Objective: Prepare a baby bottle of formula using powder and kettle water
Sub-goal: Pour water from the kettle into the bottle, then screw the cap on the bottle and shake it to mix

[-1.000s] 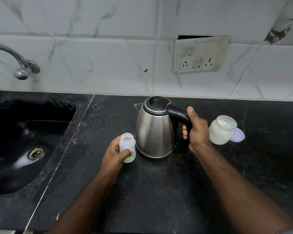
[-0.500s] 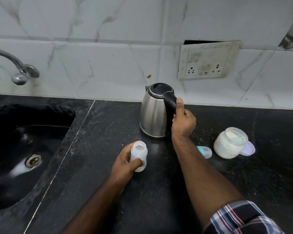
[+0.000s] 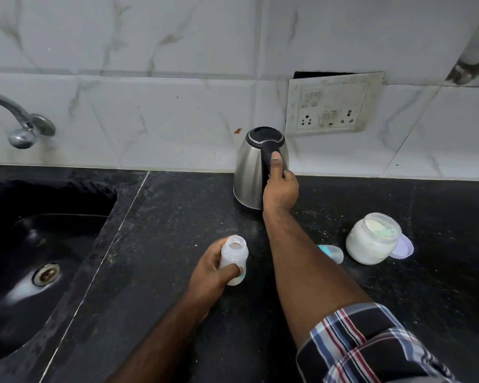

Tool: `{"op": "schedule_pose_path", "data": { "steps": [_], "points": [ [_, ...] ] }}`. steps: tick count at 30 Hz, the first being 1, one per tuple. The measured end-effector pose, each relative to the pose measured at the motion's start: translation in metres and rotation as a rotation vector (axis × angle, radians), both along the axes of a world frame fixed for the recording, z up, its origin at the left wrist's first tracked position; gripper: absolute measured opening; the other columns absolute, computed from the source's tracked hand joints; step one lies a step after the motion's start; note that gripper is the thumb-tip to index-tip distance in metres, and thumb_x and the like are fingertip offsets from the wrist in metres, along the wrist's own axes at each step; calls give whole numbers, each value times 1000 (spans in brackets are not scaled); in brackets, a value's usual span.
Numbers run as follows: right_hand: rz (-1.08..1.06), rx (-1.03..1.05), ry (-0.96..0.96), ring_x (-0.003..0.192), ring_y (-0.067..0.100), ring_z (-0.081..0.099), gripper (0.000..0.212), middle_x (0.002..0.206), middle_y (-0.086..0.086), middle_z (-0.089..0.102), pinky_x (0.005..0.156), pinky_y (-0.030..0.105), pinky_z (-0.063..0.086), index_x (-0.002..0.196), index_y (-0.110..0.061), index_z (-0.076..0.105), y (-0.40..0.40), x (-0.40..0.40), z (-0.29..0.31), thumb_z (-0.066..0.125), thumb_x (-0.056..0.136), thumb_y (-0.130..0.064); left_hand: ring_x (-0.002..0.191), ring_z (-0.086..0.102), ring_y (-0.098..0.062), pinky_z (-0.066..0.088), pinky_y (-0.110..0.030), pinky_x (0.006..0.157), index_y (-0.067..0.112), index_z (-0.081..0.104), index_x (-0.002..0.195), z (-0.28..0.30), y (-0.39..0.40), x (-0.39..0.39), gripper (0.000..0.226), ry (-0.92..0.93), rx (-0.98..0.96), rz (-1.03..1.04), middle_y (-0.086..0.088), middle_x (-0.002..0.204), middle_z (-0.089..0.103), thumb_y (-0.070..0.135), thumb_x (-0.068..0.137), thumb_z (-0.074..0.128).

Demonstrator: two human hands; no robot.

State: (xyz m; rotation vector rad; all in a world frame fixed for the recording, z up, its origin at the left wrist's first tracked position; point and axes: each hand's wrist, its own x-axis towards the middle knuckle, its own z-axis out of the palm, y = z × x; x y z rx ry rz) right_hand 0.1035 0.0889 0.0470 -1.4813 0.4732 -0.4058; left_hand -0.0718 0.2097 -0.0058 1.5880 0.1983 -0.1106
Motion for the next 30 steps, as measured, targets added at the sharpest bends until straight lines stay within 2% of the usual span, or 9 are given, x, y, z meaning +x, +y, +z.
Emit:
{"op": "schedule_pose_path", "data": {
  "steps": [4, 9, 12, 15, 17, 19, 24, 28, 30],
  "points": [
    [162, 19, 55, 63, 17, 50, 63, 66, 1, 55, 64, 35, 44, 67, -17, 45, -8, -4, 10, 58, 88, -75, 110, 70, -11, 54, -24, 86, 36, 67, 122, 0, -4, -5, 65, -11, 2, -19, 9, 116, 75, 26, 58, 74],
    [348, -180, 138, 67, 17, 51, 64, 72, -2, 57, 64, 33, 41, 82, -10, 59, -44, -12, 25, 55, 92, -73, 110, 70, -12, 56, -27, 91, 29, 64, 124, 0, -15, -11, 61, -12, -6, -50, 5, 116, 76, 10, 66, 71],
    [406, -350, 168, 83, 10, 64, 37, 91, -10, 71, 80, 36, 56, 99, -16, 71, -93, -30, 26, 74, 90, -52, 108, 71, -9, 56, -21, 84, 26, 63, 123, 1, -29, -15, 59, 0, -30, -80, 4, 116, 75, 3, 69, 72],
    [527, -652, 286, 99, 16, 69, 25, 104, -2, 73, 92, 37, 55, 108, -23, 70, -147, -59, 22, 82, 86, -27, 111, 70, -15, 56, -20, 85, 26, 61, 122, -1, -49, -19, 58, 6, -35, -146, -3, 122, 73, -14, 81, 72],
    [631, -785, 341, 104, 17, 69, 30, 105, -4, 73, 94, 35, 54, 109, -27, 68, -170, -78, 17, 81, 85, -14, 111, 70, -14, 56, -20, 88, 26, 60, 120, -2, -66, -21, 59, 7, -27, -179, -4, 124, 72, -17, 82, 71],
    [731, -913, 371, 114, 14, 66, 47, 123, -3, 71, 99, 29, 51, 126, -25, 66, -180, -92, 8, 77, 84, -8, 110, 69, -11, 56, -20, 91, 25, 60, 119, -4, -84, -23, 59, 2, -26, -211, -4, 125, 71, -18, 81, 72],
    [911, -1272, 449, 141, 24, 46, 81, 158, 4, 44, 117, 37, 39, 157, -22, 40, -182, -102, -17, 79, 86, -17, 109, 68, -12, 56, -21, 91, 24, 59, 118, -8, -121, -23, 59, -21, -30, -244, -6, 123, 70, -20, 80, 71],
    [910, -1355, 386, 136, 26, 49, 75, 152, 6, 50, 113, 43, 43, 155, -24, 40, -186, -107, -35, 76, 90, -27, 106, 70, -5, 55, -20, 88, 25, 60, 119, -12, -135, -23, 59, -17, 2, -245, -1, 121, 71, -12, 77, 77],
    [844, -1239, 334, 126, 22, 56, 66, 140, 4, 59, 107, 40, 47, 146, -24, 50, -193, -112, -43, 79, 87, -28, 106, 71, -3, 55, -19, 87, 26, 61, 120, -14, -138, -24, 58, -11, -3, -233, 1, 121, 71, -7, 75, 77]
  ]
}}
